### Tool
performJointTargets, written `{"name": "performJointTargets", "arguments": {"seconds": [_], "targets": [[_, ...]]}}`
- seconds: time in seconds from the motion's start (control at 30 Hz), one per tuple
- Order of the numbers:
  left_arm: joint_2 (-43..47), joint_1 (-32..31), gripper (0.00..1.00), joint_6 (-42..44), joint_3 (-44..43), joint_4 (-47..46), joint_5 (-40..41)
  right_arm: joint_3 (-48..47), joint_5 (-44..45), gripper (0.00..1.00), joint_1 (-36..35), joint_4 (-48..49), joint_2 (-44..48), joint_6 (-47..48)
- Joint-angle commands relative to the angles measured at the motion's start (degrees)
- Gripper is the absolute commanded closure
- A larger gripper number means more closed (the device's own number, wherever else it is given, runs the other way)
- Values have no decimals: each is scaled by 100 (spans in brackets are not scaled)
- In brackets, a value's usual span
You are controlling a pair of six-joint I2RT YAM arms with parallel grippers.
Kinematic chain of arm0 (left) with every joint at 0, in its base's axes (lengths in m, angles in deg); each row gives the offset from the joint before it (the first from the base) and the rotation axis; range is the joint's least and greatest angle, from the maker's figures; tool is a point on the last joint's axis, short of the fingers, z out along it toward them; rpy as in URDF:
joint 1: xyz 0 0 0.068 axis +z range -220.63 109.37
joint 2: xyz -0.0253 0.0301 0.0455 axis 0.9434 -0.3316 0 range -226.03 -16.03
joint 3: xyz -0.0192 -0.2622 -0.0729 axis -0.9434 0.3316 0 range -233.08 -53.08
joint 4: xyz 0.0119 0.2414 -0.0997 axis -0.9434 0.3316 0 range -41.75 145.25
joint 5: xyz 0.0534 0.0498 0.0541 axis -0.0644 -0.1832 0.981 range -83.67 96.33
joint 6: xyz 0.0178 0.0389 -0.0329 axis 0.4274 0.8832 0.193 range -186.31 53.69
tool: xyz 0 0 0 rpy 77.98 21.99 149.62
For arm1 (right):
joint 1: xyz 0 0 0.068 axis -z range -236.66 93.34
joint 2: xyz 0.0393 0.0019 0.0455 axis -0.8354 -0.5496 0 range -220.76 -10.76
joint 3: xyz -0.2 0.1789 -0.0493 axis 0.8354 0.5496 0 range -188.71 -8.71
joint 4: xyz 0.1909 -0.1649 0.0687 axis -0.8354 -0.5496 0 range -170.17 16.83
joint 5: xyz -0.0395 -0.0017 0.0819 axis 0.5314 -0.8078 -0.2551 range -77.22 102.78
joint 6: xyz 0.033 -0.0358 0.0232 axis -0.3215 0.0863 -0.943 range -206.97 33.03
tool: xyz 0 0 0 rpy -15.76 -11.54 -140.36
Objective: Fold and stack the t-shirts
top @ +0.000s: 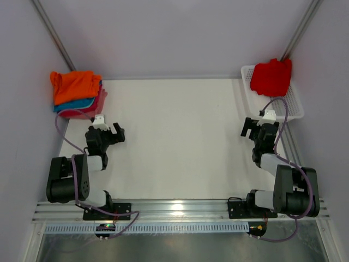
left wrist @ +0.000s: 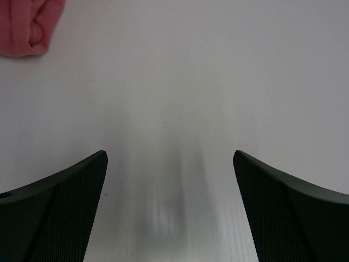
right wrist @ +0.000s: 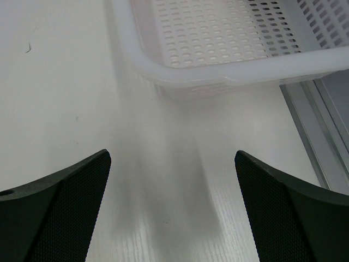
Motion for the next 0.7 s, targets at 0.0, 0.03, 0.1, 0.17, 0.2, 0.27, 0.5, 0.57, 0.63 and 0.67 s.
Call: {"name": "performJointTargets", "arguments": {"seconds": [0.0, 0.03, 0.1, 0.17, 0.2, 0.27, 0.5, 0.57, 0.63, 0.67], "targets": [[-157, -356, 1, 379, 752, -2391, 736, -28, 604, 1, 19, 481, 74, -365], [-368, -488, 1, 432, 937, -3097, 676, -2, 640, 1, 19, 489, 91, -374], [-153, -489, 1, 485, 1019, -2706, 650, 112, 431, 1, 1, 665, 170, -260], [-124, -489, 1, 503, 790, -2314, 667, 95, -131, 1, -43, 613, 162, 37], [-264, -489, 1, 494, 764, -2444, 510, 52, -281, 1, -113, 560, 145, 152], [-160, -489, 1, 590, 597, -2000, 438, 86, -1088, 0, -131, 559, 188, 337], [-204, -489, 1, 520, 412, -1716, 518, 718, -2524, 1, -333, 963, 741, 1208], [-195, -489, 1, 529, 412, -1680, 526, 885, -2541, 1, -342, 1139, 900, 1217], [-186, -489, 1, 529, 421, -1689, 526, 939, -2559, 1, -333, 1218, 988, 1243], [-195, -489, 1, 529, 412, -1689, 526, 991, -2489, 1, -333, 1245, 988, 1226]]}}
